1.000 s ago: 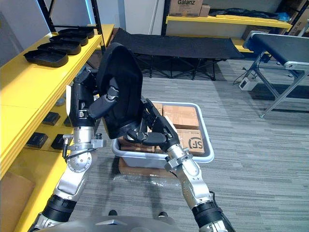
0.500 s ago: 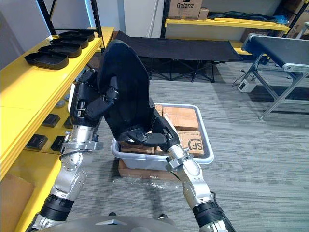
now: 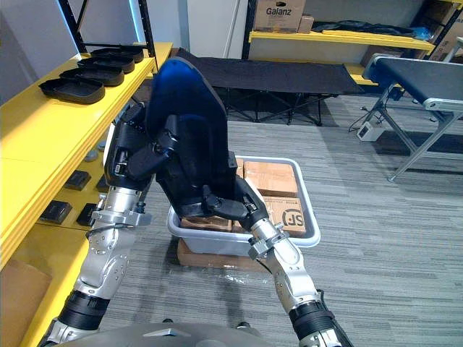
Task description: Walk over and take three plastic housings, then place them on the shelf
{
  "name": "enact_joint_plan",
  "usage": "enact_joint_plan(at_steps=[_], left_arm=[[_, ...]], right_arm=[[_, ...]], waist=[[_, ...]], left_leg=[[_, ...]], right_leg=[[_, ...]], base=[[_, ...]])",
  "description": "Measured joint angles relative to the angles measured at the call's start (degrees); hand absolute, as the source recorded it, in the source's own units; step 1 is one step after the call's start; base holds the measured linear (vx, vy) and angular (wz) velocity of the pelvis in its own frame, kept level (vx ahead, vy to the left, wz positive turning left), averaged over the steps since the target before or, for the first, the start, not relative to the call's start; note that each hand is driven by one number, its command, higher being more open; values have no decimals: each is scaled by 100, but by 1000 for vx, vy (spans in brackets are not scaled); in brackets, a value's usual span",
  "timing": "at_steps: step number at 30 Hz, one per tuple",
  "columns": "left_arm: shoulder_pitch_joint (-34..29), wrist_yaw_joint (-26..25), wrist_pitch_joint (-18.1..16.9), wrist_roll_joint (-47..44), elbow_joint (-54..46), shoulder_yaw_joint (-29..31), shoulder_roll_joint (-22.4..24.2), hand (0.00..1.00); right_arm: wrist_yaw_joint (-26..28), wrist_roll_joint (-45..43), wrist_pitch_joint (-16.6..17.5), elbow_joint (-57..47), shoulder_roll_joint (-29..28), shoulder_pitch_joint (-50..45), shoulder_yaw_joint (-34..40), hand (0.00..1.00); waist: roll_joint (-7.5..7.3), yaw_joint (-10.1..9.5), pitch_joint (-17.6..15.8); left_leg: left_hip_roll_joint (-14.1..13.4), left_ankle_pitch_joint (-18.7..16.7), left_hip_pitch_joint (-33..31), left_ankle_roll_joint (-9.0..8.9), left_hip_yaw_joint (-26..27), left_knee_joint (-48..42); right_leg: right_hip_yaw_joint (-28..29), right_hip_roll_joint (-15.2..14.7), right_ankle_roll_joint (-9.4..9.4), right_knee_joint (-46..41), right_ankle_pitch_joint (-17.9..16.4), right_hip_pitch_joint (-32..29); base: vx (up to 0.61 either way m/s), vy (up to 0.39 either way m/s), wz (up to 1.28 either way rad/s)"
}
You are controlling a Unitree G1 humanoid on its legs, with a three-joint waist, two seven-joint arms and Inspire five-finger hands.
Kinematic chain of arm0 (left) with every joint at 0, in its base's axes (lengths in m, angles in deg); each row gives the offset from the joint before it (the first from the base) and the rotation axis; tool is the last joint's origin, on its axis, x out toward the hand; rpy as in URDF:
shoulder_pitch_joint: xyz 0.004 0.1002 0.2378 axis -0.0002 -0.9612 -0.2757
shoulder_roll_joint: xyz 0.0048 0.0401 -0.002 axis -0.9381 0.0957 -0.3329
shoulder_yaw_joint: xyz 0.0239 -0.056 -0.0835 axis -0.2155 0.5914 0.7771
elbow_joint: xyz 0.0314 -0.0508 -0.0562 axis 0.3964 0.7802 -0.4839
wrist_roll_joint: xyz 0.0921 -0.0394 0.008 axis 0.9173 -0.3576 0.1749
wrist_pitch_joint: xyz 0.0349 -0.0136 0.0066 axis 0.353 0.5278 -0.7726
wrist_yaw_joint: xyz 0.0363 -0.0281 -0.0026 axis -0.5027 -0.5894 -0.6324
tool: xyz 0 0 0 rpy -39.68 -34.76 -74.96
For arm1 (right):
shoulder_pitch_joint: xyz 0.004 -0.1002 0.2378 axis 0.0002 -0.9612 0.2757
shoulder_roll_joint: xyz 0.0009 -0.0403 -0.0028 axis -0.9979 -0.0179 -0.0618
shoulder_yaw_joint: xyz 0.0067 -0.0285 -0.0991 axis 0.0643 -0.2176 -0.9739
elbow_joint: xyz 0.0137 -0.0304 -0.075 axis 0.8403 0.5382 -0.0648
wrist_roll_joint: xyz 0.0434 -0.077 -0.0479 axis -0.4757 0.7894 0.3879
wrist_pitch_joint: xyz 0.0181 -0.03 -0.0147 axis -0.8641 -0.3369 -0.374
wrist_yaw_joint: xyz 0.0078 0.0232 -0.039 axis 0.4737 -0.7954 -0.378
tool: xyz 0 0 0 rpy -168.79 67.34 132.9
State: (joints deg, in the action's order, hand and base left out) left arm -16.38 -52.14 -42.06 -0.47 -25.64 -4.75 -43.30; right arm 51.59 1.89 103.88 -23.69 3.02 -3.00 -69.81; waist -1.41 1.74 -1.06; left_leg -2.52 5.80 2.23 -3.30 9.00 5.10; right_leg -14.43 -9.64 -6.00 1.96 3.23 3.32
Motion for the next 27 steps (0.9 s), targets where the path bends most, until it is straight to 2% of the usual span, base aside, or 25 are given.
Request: enact_joint_plan(at_steps=[6,7,13,15,17,23,27], left_arm=[[1,92,2,-209,-6,106,17,0],[1,138,54,-211,-41,111,14,100],[6,433,538,-452,-371,134,12,100],[7,751,815,-626,-390,161,6,100],[7,848,990,-652,-383,166,-3,100],[6,876,1013,-1369,-13,212,-8,100],[4,841,1010,-1371,100,303,1,100]], right_arm=[[11,30,93,-31,-35,12,27,0],[9,33,93,-30,-35,12,27,0],[-54,50,69,-29,-43,-11,26,0],[-227,148,29,-24,-65,-48,25,0],[-461,363,26,-25,-68,-73,24,0],[-1146,1026,43,-30,-262,-92,21,0],[-1356,1247,45,-60,-308,-92,33,0]], waist=[[-20,-6,11],[-21,-9,11],[-21,-1,11],[-21,-2,11],[-21,4,11],[-20,13,12],[-21,8,12]], left_leg=[[1,-1,-5,-1,0,0],[2,-1,-10,-2,-1,0],[-1,-2,-12,-2,0,0],[0,-2,-11,-2,0,0],[0,-2,-11,-3,3,0],[-4,-2,-3,-3,35,-1],[0,-2,-1,-2,41,-1]], right_leg=[[-3,-2,1,2,-1,-15],[-5,-3,1,2,-1,-14],[-5,-9,1,9,-1,-16],[-5,-9,1,15,-2,-28],[-3,-9,1,18,-2,-33],[34,-2,-1,25,0,-42],[44,0,-4,25,1,-36]], base=[[0,0,0],[0,0,0],[0,0,0],[0,0,0],[0,0,0],[0,0,-2],[0,0,0]])
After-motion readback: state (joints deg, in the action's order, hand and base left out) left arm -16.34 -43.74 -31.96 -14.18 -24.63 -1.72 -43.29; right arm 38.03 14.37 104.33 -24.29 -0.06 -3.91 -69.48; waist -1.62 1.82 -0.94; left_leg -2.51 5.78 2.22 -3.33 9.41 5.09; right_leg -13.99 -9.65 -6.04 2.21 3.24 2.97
